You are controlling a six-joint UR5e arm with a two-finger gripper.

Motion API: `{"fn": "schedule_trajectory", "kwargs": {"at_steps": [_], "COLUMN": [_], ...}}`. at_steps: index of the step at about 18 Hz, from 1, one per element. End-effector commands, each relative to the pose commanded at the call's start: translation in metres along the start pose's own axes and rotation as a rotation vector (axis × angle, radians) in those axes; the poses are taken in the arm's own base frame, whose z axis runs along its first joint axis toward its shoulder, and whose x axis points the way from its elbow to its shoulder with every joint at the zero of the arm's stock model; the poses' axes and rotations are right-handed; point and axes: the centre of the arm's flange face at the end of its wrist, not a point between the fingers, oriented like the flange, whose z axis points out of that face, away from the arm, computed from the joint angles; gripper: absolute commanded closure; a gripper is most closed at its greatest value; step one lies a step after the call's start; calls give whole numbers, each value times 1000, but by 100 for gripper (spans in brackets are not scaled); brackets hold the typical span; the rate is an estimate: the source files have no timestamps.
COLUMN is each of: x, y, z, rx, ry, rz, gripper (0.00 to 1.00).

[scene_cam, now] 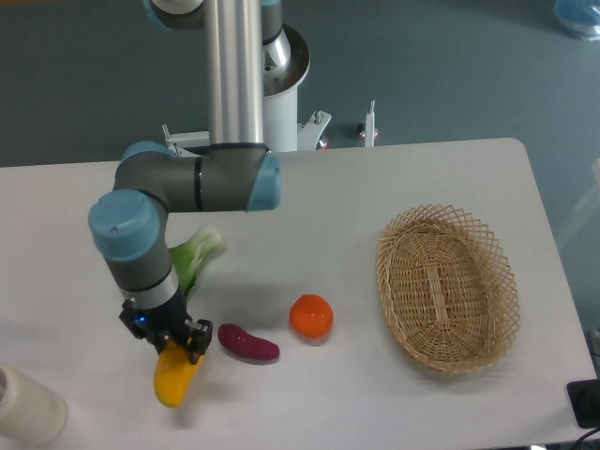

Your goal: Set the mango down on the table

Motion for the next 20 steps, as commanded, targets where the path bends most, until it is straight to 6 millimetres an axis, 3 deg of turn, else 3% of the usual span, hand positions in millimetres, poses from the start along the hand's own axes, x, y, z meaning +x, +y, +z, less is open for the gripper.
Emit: {"fn": "schedule_trajectory", "kwargs": {"at_steps": [4, 12, 20], "x": [4, 4, 5], "y": [7, 7, 5], "z": [10, 13, 14], "rx": [-23, -28, -29], "ry": [8, 8, 6], "rz": [11, 11, 16], "gripper": [45, 43, 34]}}
